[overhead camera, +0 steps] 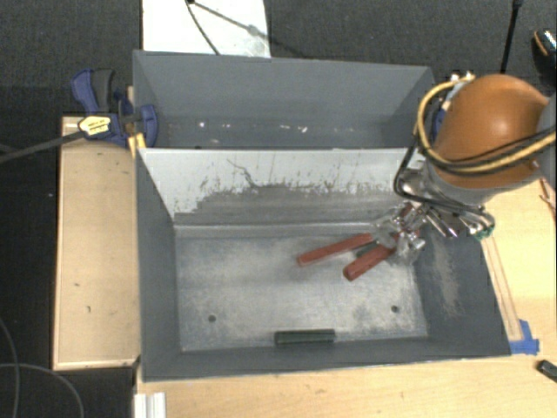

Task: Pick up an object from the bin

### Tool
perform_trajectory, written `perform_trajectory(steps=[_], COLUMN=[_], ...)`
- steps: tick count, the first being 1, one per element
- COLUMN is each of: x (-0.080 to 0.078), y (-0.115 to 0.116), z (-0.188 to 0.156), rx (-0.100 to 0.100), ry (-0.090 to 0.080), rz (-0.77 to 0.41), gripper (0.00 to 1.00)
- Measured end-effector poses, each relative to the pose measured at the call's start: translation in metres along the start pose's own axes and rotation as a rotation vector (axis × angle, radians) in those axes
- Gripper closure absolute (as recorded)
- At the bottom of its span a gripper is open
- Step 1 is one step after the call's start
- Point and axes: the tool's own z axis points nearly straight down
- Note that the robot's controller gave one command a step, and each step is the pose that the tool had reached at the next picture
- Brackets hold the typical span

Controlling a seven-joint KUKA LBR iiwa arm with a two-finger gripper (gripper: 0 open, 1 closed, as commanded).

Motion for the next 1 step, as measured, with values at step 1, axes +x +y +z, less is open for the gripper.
perform_trajectory(steps=[1], x=[0.0086], y=[-0.0575], z=[-0.0758], rx=[0.002], ry=[0.001], rz=[-0.242], gripper=[1.00])
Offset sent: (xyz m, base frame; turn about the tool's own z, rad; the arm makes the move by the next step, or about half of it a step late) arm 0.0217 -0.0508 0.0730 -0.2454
